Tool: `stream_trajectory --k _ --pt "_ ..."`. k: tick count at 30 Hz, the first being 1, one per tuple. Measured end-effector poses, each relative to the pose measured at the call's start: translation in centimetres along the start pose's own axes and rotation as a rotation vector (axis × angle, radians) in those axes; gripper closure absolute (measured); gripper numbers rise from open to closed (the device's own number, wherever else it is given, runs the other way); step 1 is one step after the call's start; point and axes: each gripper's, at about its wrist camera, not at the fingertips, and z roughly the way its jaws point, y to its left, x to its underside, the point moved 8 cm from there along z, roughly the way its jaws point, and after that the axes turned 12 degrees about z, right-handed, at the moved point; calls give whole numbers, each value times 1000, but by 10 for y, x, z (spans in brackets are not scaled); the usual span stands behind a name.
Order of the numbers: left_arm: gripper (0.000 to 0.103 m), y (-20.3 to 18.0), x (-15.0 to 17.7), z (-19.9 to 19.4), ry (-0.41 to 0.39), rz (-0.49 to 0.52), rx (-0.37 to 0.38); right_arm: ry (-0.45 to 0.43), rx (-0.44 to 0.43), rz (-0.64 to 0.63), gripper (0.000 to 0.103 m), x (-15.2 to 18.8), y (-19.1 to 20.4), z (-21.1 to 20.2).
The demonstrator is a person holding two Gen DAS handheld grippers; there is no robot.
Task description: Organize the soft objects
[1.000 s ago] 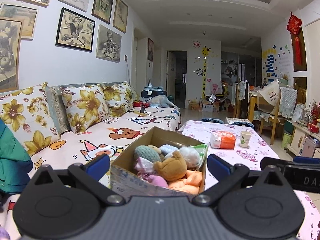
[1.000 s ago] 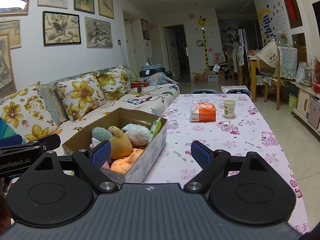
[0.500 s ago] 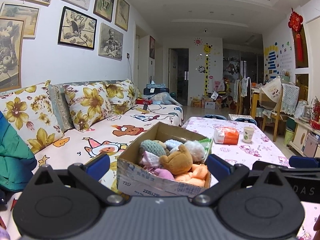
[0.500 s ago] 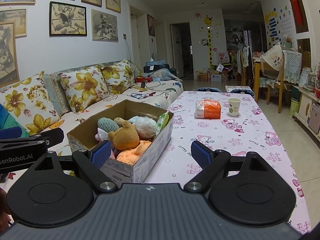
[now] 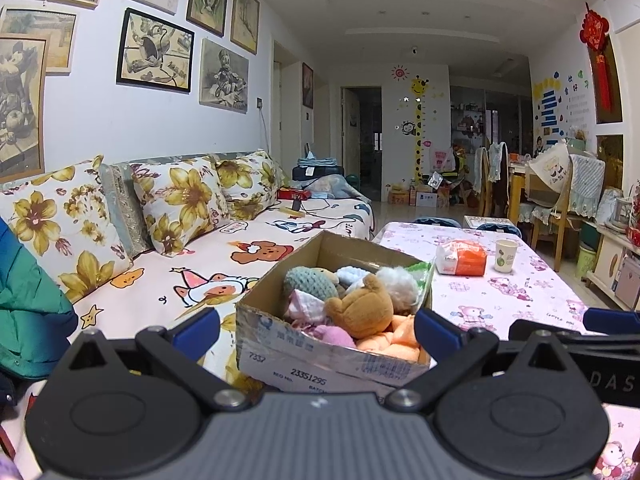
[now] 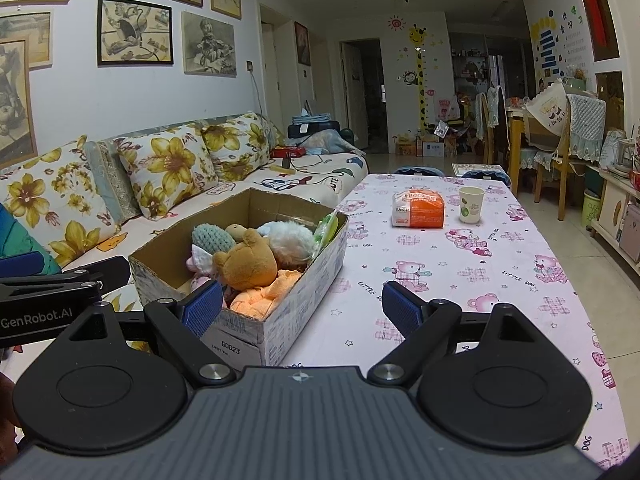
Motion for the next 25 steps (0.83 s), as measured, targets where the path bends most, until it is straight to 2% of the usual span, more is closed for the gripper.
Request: stream_trajectory --k 17,21,25 --pt "1 -12 10 18 54 3 21 33 -13 43 0 8 -12 12" --pt "1 -24 12 29 74 -4 49 53 -18 70 0 12 -24 21" --pt "1 -50 6 38 73 19 79 36 35 112 0 3 -53 30"
